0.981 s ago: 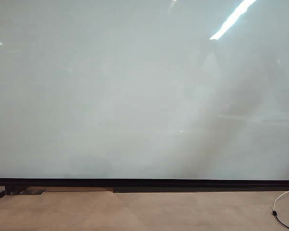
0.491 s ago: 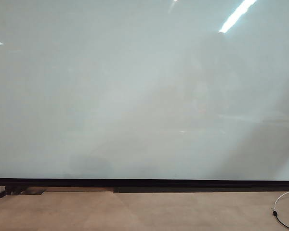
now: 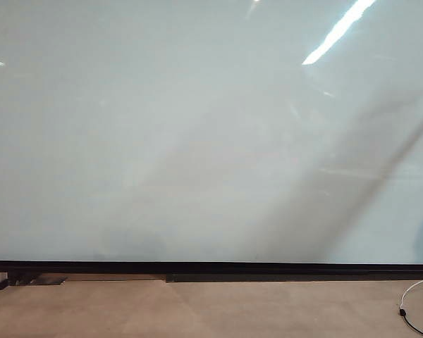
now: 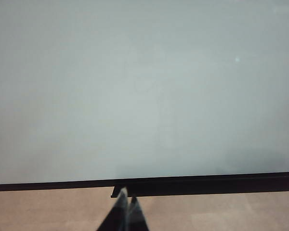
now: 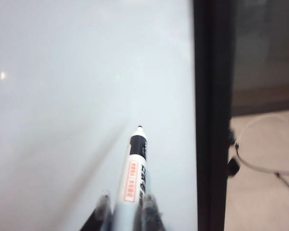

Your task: Pick up the pen on the shelf to the right of the whiteboard and draw a straight line.

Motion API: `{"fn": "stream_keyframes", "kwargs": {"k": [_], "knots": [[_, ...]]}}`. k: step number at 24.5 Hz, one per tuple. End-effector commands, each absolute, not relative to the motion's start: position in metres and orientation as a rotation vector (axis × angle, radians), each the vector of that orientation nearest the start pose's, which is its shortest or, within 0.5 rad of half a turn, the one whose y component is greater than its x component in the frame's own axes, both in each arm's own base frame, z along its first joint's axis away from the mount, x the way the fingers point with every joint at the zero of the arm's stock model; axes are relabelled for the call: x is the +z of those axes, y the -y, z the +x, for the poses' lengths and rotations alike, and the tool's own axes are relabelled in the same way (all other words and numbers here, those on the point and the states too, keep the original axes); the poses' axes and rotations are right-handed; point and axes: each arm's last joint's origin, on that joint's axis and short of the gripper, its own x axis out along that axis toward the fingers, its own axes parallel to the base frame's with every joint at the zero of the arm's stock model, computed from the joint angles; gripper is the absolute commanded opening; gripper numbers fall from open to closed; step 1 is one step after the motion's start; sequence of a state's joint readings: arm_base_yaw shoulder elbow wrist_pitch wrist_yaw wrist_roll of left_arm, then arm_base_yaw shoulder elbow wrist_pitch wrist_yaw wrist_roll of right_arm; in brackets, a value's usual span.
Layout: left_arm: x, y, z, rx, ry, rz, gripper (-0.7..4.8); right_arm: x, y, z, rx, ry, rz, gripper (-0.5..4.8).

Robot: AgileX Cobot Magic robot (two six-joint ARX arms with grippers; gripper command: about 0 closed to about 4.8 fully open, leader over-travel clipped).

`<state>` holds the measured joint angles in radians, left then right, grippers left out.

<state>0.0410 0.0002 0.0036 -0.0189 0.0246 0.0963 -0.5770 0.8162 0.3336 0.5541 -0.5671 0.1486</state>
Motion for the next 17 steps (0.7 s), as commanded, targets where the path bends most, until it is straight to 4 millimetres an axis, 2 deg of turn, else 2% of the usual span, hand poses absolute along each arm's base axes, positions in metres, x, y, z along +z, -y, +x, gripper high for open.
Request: {"fn": "stream_keyframes", "kwargs": {"k": [1,9,13,17], "knots": [[0.165,-0.003,0.097,0.015,-0.001,0.096,-0.05,0.237,0.066,0.164,-0.007,0.008,0.08,-0.08],[0.165,-0.003,0.097,0.015,-0.001,0.096,-0.05,0.236,0.002,0.179,0.103,0.002,-0.021,-0.08],[0.165,-0.003,0.097,0.015,-0.001,0.096,-0.05,0.236,-0.034,0.177,0.204,0.0,-0.034,-0.08],[0.165,-0.003,0.097,0.015,-0.001,0.096,-0.05,0.237,-0.056,0.171,0.26,0.014,-0.032,-0.08]]}}
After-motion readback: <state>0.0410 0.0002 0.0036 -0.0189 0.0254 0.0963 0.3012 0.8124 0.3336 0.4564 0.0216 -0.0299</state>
